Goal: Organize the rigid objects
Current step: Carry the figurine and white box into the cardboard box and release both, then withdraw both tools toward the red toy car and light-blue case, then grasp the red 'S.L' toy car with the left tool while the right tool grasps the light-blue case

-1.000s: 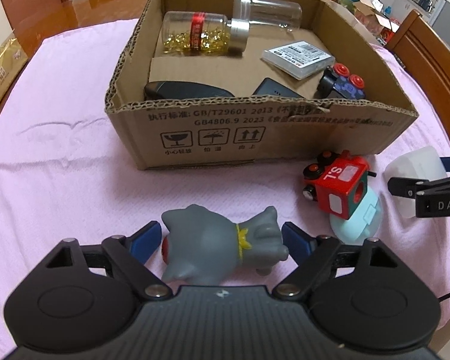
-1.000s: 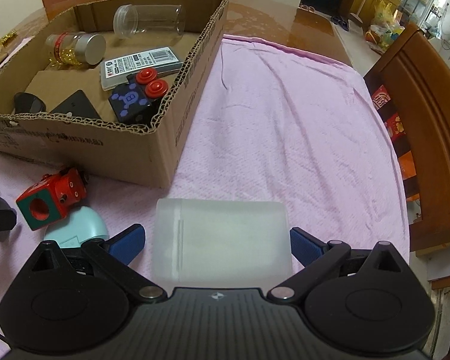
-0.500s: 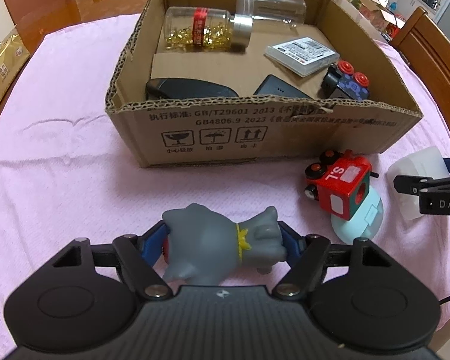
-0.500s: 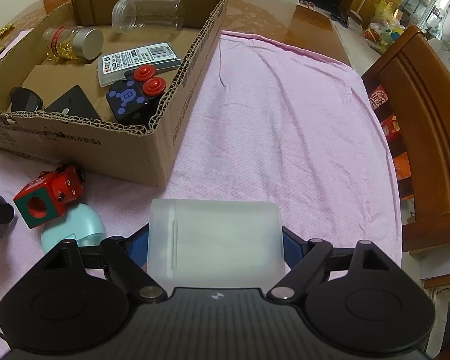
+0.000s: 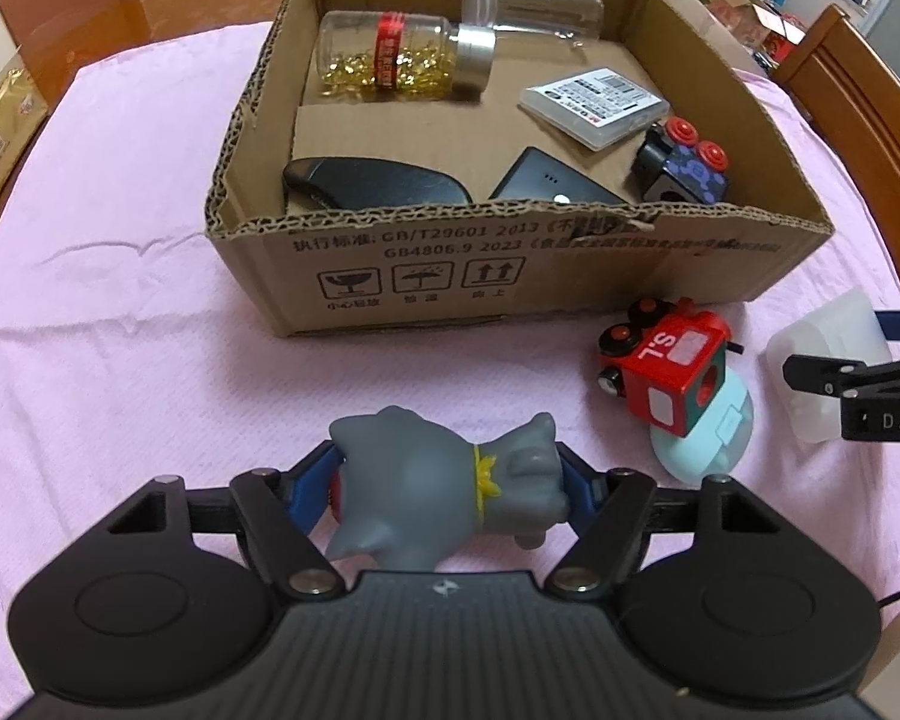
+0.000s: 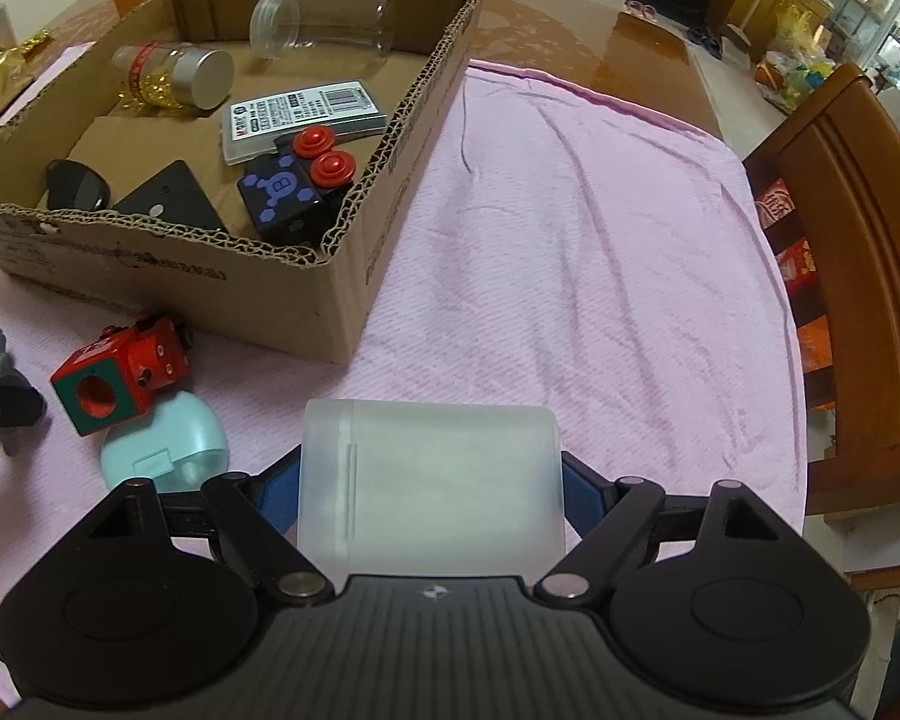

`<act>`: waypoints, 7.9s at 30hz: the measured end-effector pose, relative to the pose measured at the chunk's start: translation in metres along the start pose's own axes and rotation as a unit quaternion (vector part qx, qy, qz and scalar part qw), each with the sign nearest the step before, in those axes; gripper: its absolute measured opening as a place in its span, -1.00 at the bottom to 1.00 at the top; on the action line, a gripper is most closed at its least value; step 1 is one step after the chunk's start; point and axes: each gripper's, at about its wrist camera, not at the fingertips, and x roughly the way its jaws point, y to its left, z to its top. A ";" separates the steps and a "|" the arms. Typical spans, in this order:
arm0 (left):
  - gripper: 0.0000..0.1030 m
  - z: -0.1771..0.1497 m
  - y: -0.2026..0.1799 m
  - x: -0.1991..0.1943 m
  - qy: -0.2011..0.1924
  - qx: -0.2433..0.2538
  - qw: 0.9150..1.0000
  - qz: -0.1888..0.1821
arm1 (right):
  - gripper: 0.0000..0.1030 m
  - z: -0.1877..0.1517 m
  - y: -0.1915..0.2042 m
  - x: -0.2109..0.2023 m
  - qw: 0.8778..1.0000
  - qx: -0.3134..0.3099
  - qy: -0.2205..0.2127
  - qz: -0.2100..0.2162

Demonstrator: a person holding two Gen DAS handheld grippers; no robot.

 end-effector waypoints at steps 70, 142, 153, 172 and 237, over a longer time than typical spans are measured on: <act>0.93 0.021 0.084 -0.120 -0.195 -0.052 0.976 0.079 | 0.68 0.165 0.070 -0.041 0.985 -0.124 -0.097 0.072; 0.95 0.009 -0.075 -0.003 -0.096 0.027 0.995 0.007 | 1.00 -0.057 0.030 0.009 0.987 -0.046 -0.135 0.066; 0.96 0.000 -0.067 0.013 -0.071 0.017 0.997 0.024 | 1.00 -0.058 0.027 0.008 0.985 -0.064 -0.138 0.077; 0.32 -0.019 -0.051 0.013 -0.097 0.070 0.993 0.010 | 1.00 -0.057 0.028 0.008 0.987 -0.060 -0.131 0.074; -0.06 -0.019 -0.011 -0.026 -0.087 0.089 0.992 -0.002 | 0.12 -0.033 0.054 -0.012 0.968 -0.191 -0.095 0.131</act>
